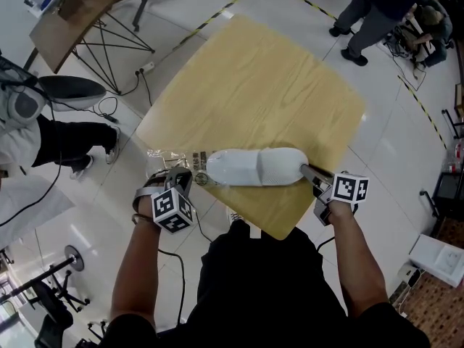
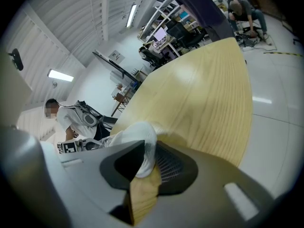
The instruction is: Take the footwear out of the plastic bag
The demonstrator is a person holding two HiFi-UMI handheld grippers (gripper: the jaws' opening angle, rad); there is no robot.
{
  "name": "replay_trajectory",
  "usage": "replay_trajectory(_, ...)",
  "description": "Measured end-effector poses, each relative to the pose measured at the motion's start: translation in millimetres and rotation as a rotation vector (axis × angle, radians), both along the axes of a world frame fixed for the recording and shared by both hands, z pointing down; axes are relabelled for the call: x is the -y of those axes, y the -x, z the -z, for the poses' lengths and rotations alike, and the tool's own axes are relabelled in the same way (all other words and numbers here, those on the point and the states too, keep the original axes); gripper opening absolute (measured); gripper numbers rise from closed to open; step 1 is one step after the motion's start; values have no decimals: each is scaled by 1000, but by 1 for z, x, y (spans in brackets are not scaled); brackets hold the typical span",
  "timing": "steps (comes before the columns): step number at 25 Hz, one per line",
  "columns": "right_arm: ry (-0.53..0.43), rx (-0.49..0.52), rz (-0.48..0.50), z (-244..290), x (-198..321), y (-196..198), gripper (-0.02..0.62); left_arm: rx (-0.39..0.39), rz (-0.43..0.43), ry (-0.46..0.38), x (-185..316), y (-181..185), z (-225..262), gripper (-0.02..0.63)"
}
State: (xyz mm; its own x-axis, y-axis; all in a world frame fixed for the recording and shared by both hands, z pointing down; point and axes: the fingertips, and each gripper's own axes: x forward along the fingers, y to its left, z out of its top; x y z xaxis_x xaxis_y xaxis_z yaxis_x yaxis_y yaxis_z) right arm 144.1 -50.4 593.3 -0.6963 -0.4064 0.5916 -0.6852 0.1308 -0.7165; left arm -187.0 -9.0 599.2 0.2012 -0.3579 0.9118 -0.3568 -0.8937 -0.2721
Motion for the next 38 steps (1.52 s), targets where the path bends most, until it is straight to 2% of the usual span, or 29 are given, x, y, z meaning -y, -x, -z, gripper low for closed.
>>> replay_trajectory(20,2,-18,4,3,3,0,78,35,41,4,-2,33,1,12)
replay_trajectory(38,-3,-39,17,4,3,-3,78,101,144,10,-10,84,-3,11)
